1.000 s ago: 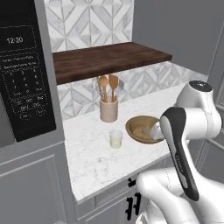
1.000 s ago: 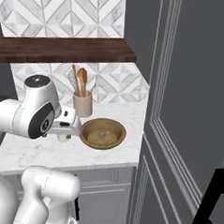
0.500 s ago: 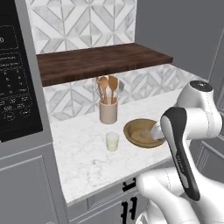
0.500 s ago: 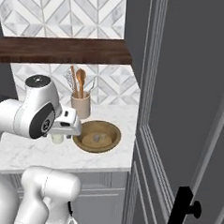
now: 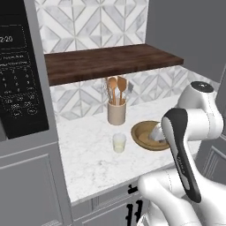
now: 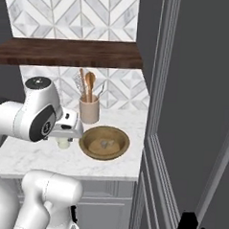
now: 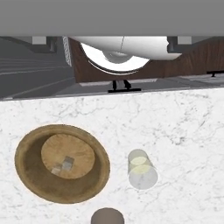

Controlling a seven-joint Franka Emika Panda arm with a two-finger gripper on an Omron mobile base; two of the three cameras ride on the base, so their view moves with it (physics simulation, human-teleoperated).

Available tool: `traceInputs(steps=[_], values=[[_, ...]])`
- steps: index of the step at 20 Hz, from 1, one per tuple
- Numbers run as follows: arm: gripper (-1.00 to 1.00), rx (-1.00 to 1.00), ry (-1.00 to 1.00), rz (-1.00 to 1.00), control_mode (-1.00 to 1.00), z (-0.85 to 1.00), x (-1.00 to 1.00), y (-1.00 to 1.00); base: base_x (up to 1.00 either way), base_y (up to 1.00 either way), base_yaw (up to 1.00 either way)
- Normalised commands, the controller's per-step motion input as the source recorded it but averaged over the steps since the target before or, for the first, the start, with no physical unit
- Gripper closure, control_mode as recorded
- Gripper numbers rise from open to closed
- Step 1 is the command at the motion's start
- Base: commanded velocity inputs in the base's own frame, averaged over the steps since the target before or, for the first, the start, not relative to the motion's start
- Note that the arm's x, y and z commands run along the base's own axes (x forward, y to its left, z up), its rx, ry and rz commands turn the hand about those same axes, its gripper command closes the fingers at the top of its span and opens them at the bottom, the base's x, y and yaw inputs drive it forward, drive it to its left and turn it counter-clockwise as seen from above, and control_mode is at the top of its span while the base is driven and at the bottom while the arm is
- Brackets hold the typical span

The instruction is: Grab a lemon wedge from the fridge and one ice cube from the ice bowl, and put them in the glass of lemonade.

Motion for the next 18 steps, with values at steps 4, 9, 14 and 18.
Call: traceInputs(steps=[4,9,14,18], values=[[-1.0,0.0,0.0,0.0,1.0,0.0,0.0,0.0,0.27,0.0,0.13],[-1.0,0.0,0.0,0.02,-1.0,-0.01,0.25,0.0,0.0,0.0,0.0],[-1.0,0.0,-0.03,-0.05,-1.0,-0.13,0.25,-0.21,0.0,0.0,0.0],[-1.0,0.0,-0.01,-0.11,-1.0,-0.23,0.46,-0.27,0.0,0.0,0.0]])
